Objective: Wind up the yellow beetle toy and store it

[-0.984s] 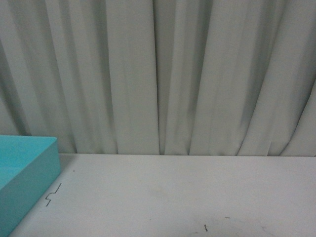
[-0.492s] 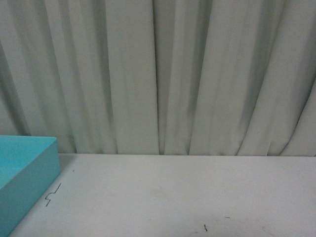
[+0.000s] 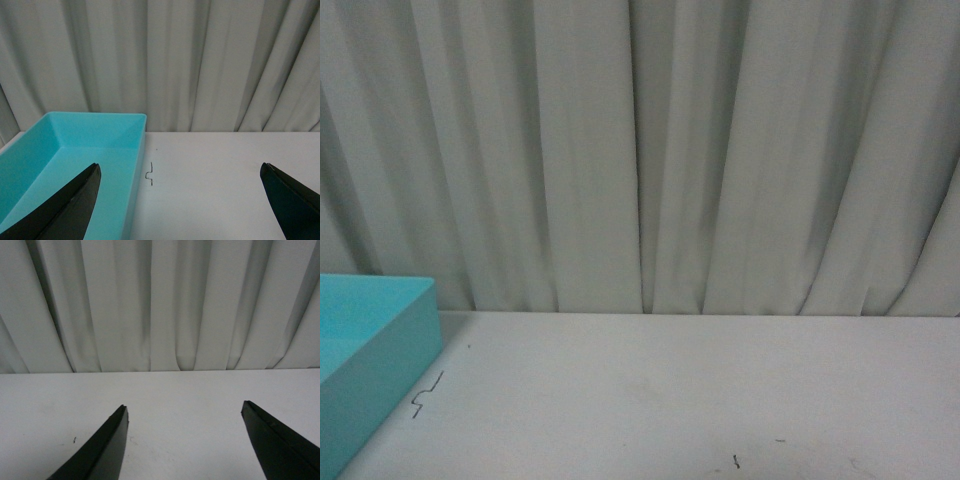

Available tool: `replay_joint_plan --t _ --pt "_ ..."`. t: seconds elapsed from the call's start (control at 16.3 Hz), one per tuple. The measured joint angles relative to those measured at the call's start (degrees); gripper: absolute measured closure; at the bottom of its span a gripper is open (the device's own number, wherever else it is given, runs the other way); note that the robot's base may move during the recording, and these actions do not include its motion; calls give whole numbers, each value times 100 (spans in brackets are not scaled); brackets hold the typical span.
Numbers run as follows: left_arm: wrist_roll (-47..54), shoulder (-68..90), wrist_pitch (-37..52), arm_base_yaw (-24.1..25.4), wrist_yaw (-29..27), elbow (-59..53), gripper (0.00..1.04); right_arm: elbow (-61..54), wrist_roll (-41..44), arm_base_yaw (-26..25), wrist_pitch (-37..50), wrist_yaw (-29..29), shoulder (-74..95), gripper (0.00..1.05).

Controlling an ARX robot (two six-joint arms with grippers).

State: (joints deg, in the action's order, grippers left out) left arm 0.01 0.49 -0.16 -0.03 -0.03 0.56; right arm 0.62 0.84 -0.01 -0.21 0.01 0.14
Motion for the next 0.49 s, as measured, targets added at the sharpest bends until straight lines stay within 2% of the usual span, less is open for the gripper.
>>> replay_joint_plan --t 0.12,0.18,0.31,0.37,0.43,0.49 --pt "0 0 0 0 0 0 7 0 0 0 0 0 0 10" --pt "0 0 0 2 0 0 7 0 0 0 0 0 0 5" --pt "0 0 0 2 0 0 7 0 0 0 0 0 0 7" --pt "-411 221 -850 -227 -575 273 7 0 0 0 0 -2 0 7" --pt "-1272 1169 -1631 -538 -1495 868 7 0 0 0 -2 -9 0 7" --pt "-1873 1720 -1386 -317 -1869 1274 7 0 0 0 2 2 0 7"
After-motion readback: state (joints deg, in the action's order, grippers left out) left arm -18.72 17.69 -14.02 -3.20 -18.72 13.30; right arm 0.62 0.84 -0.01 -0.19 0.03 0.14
